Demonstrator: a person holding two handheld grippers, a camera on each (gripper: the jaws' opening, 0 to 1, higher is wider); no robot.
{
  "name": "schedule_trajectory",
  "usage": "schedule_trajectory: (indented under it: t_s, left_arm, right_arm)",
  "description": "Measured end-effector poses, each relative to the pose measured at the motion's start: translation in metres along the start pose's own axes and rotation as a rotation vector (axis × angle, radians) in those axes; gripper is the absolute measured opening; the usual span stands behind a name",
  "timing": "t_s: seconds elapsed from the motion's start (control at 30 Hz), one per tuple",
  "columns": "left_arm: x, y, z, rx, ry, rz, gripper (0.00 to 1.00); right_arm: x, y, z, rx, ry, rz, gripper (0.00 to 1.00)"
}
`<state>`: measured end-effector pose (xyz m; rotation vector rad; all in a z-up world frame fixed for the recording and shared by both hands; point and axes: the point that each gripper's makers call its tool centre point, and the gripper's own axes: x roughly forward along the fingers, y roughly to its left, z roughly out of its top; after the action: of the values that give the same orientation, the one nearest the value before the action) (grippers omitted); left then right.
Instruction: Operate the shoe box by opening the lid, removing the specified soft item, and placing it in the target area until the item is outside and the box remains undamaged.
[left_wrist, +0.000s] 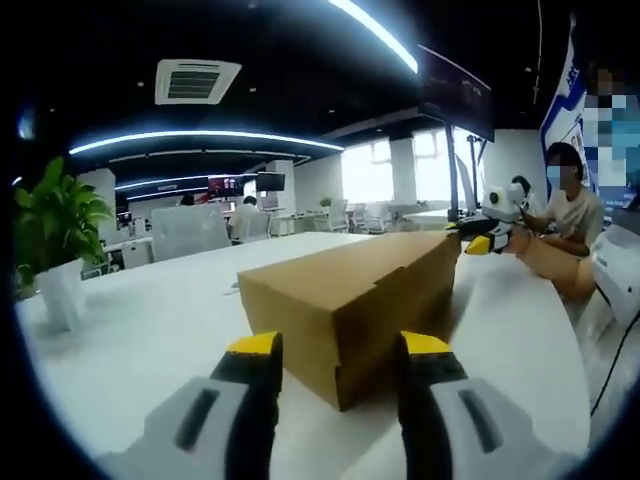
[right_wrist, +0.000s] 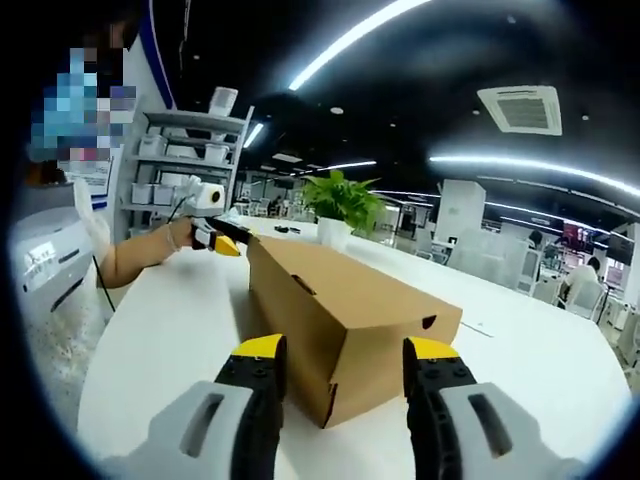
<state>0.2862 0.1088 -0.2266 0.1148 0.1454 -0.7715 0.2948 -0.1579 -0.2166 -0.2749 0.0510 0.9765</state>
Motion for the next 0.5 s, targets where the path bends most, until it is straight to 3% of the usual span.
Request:
schedule_trajectory:
  t_s: [0.5]
  left_arm:
    - [0.006,0.007,-0.015,0.031,0.054,0.010,0.42]
  right_arm:
    - [0.009,-0.002,-0.021,-0.033,0.080,-0.016,0.46]
